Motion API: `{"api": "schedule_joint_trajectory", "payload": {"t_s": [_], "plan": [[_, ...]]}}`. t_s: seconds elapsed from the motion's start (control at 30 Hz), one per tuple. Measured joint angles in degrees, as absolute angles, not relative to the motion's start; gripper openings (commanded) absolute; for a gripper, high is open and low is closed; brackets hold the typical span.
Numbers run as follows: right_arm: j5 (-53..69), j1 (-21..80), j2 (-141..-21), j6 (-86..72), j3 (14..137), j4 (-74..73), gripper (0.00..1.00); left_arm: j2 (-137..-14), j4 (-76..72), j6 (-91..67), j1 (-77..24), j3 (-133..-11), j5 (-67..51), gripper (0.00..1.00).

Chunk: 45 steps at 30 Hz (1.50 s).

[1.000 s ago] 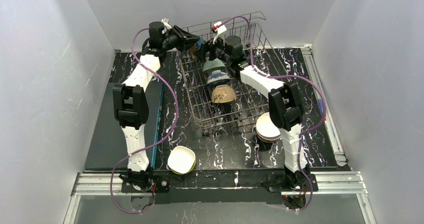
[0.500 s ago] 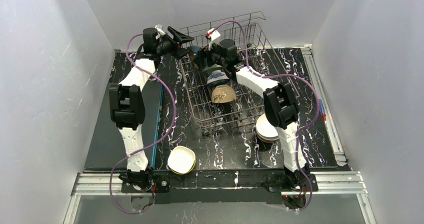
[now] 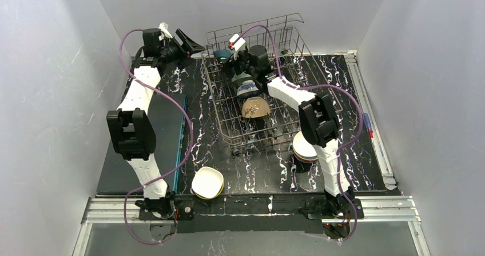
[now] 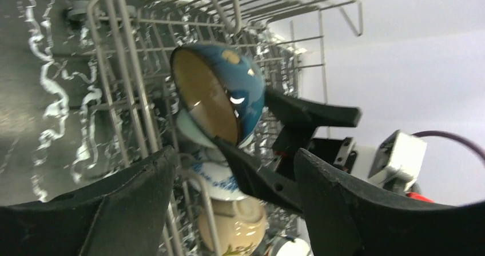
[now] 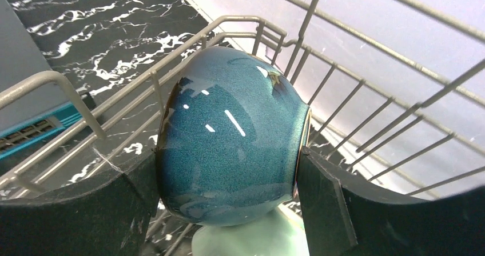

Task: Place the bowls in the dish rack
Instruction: Turn the bowl upside down on the dish rack.

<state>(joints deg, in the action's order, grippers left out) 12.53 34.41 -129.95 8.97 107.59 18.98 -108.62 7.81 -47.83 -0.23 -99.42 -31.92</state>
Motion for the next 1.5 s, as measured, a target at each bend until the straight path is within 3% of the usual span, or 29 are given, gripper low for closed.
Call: {"api": "schedule_joint_trajectory", "payload": {"t_s": [0.2, 0.63, 1.5], "plan": [[13.74, 35.29, -132.18, 20.84, 109.45, 20.32, 0.01, -103.04, 17.89, -35.14, -0.36, -97.41, -29.21, 0.73], [16.16, 35.73, -136.4, 45.39, 111.87, 19.59, 0.01, -85.45, 25.63, -22.52, -0.38, -73.67, -25.93, 0.74], [14.61, 35.83, -139.55, 61.19, 116.11, 16.93, 0.01, -76.51, 30.02, -17.15, -0.38, -65.93, -22.85, 0.74]]}}
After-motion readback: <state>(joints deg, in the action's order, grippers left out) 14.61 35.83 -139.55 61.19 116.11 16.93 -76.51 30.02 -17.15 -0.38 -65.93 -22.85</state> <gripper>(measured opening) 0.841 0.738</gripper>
